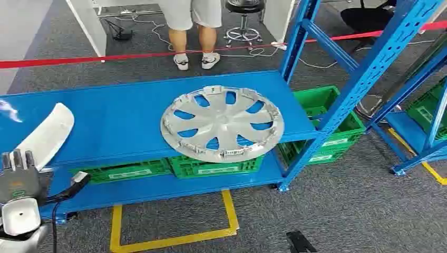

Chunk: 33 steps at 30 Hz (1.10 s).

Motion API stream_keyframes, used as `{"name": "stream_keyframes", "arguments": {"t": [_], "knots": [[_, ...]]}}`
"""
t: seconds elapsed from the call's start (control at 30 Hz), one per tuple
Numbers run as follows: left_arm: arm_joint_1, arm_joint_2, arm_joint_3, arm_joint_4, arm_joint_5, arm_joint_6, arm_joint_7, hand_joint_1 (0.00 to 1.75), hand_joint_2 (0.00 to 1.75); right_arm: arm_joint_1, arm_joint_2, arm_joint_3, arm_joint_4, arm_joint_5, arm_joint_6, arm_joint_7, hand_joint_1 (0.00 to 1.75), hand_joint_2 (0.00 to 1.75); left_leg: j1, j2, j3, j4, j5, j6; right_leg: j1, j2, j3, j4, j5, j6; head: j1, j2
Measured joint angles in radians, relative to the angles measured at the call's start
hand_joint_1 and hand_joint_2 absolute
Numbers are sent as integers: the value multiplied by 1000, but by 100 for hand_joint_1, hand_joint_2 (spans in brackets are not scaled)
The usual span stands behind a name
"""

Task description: Take the parts from the cabinet and place them on the table.

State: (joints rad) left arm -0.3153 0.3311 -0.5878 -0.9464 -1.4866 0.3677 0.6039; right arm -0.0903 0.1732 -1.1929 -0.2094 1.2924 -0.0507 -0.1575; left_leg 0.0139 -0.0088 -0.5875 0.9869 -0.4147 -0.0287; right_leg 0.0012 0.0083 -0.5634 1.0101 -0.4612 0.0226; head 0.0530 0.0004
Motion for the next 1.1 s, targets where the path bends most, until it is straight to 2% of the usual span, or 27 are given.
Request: {"name": "stream_keyframes", "arguments": {"t": [0.03, 0.07, 0.1, 1.0, 1.1], "knots": [[0, 0, -2, 1, 0, 0, 0, 59, 175, 0, 0, 0, 0, 0, 0, 0, 0, 0, 0, 0, 0, 0, 0, 0, 0, 0, 0, 0, 0, 0, 0, 0], [-1, -1, -2, 3, 0, 0, 0, 162, 175, 0, 0, 0, 0, 0, 0, 0, 0, 0, 0, 0, 0, 0, 0, 0, 0, 0, 0, 0, 0, 0, 0, 0], [-1, -2, -3, 5, 0, 0, 0, 175, 175, 0, 0, 0, 0, 0, 0, 0, 0, 0, 0, 0, 0, 0, 0, 0, 0, 0, 0, 0, 0, 0, 0, 0], [-4, -3, -2, 14, 0, 11, 5, 175, 175, 0, 0, 0, 0, -3, 0, 0, 0, 0, 0, 0, 0, 0, 0, 0, 0, 0, 0, 0, 0, 0, 0, 0], [-7, 2, -10, 14, 0, 9, 30, 175, 175, 0, 0, 0, 0, -1, 0, 0, 0, 0, 0, 0, 0, 0, 0, 0, 0, 0, 0, 0, 0, 0, 0, 0]]}}
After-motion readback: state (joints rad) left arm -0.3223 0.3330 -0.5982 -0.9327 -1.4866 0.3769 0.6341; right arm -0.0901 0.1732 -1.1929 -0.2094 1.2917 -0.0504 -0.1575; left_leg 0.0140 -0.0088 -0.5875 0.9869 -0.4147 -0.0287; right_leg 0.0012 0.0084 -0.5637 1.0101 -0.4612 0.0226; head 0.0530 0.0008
